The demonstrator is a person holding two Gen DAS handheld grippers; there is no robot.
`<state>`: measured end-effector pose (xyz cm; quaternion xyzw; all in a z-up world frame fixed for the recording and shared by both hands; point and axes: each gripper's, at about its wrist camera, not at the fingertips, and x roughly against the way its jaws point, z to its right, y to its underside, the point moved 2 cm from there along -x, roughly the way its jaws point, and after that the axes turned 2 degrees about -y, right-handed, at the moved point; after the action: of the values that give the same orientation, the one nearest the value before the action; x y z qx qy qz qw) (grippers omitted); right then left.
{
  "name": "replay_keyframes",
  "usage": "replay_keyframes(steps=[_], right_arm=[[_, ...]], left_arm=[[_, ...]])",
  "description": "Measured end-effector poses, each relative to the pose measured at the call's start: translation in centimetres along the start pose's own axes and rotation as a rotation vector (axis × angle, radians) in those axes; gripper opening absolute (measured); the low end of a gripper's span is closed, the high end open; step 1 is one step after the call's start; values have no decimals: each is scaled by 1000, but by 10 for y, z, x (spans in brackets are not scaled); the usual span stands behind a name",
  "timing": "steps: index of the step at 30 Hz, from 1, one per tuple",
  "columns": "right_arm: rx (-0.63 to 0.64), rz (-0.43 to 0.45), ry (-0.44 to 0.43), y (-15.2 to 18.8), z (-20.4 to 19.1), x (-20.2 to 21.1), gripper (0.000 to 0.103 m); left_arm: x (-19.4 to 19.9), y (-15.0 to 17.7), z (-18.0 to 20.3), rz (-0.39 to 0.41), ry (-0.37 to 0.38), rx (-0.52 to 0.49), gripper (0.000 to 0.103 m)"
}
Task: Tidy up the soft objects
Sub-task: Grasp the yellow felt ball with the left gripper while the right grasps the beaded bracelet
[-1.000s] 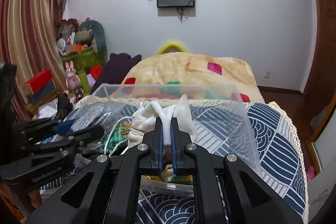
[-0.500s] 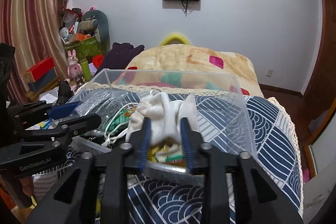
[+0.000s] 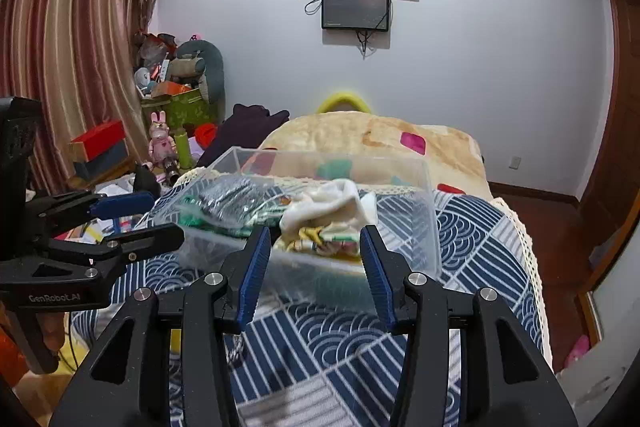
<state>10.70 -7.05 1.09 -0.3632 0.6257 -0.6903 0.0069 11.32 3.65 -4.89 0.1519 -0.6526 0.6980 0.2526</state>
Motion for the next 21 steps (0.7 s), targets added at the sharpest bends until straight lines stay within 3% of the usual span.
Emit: replay_keyframes(steps=[10,12,17,21], right_arm=[[-14,-98,-59,42,-12,-11,43],[-19,-120,-72,50,-14,-15,43],[-26,-159,-103,59,-20,-24,43],[-28,-182,-131,62,-26,-32,43]], left_arm=[[-12,49,20,-92,37,-24,64],[-15,58,22,-114,50,-21,61],[-22,72,21,-143,70,-8,36],[-19,75,20,-122,69,-6,35]])
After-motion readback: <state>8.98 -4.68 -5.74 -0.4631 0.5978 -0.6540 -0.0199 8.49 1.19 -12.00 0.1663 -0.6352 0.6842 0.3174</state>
